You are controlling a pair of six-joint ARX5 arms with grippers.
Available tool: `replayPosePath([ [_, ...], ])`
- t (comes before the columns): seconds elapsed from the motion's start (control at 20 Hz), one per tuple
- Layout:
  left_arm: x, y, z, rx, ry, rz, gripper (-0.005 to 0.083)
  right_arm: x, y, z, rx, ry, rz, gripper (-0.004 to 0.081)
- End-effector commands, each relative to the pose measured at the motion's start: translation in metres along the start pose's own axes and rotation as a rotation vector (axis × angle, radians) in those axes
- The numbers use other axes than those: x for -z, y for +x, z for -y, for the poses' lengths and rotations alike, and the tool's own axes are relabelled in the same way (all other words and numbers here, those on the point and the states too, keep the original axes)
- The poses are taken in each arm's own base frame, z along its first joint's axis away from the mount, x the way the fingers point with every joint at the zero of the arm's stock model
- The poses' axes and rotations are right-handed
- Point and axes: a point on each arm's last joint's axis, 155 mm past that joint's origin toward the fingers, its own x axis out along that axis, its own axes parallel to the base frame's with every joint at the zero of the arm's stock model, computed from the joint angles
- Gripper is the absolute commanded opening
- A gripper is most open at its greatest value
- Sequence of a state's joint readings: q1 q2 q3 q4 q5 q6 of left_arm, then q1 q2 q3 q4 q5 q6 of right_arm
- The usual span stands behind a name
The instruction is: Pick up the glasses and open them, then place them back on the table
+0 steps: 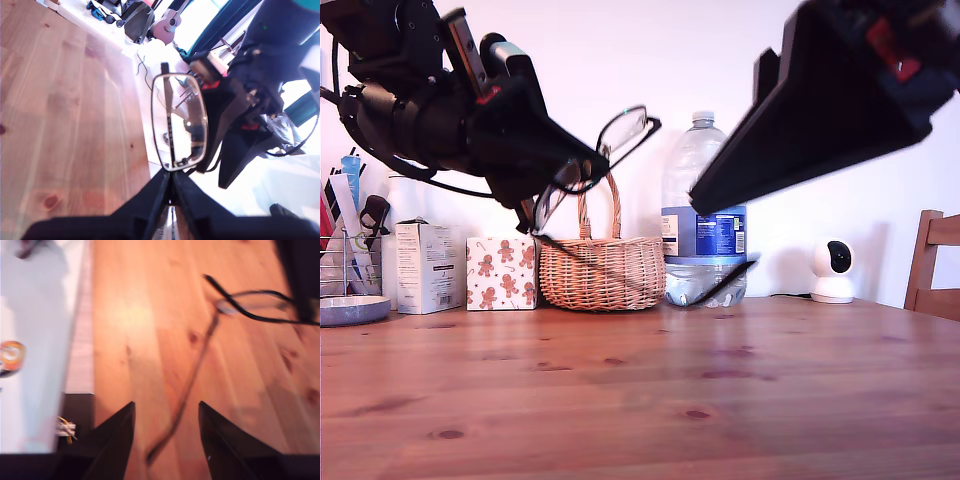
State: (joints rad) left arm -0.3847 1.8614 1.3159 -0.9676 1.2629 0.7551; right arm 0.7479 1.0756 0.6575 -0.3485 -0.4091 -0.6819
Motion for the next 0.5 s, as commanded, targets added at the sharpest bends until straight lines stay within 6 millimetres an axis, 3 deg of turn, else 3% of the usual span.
replayPosePath([
  [0.0, -0.001, 0.001, -0.004, -0.009, 0.008, -0.011, -0.0021, 0.001, 0.002, 0.0, 0.0, 0.005, -0.004, 0.0378],
  [0.2, 0.003, 0.001, -0.01, -0.037, 0.006, -0.032, -0.0021, 0.003, 0.001, 0.007, 0.036, 0.007, -0.025, 0.0378],
  [0.45, 0.005, 0.0, -0.025, -0.109, -0.049, -0.059, -0.0021, -0.012, -0.005, 0.018, 0.068, 0.075, 0.0, 0.0376],
])
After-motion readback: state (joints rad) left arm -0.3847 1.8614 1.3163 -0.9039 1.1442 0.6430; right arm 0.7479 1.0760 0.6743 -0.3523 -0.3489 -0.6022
